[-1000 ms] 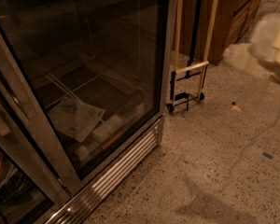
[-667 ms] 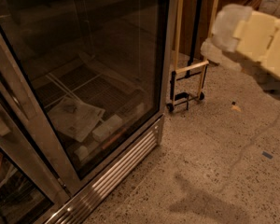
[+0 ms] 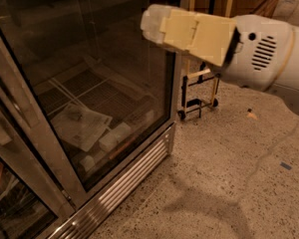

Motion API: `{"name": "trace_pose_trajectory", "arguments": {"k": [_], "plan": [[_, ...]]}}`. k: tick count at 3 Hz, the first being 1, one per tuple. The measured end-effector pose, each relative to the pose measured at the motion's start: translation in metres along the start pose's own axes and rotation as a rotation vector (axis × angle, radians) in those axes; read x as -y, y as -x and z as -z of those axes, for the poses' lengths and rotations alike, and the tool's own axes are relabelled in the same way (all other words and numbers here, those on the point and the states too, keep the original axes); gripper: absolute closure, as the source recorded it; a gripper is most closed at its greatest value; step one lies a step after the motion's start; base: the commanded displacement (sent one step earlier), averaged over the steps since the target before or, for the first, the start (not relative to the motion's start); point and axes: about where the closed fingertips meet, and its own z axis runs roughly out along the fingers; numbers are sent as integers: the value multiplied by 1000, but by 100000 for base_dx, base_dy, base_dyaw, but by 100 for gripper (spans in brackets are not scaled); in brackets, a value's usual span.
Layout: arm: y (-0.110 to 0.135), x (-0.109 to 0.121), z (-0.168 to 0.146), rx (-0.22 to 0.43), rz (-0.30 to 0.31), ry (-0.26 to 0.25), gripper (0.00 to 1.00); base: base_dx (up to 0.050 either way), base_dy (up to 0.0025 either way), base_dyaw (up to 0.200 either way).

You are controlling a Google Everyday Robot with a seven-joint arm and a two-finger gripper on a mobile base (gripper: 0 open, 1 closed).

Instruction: Pick orange can from top drawer and place on counter

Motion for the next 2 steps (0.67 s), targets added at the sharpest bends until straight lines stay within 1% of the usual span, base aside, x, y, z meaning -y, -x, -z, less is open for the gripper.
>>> {"name": "trace_pose_trajectory", "arguments": {"k": [1,2], "plan": [[9,6,-33,42,-7,-69,0,0,0,0],[9,6,-33,42,-7,-69,0,0,0,0]]}}
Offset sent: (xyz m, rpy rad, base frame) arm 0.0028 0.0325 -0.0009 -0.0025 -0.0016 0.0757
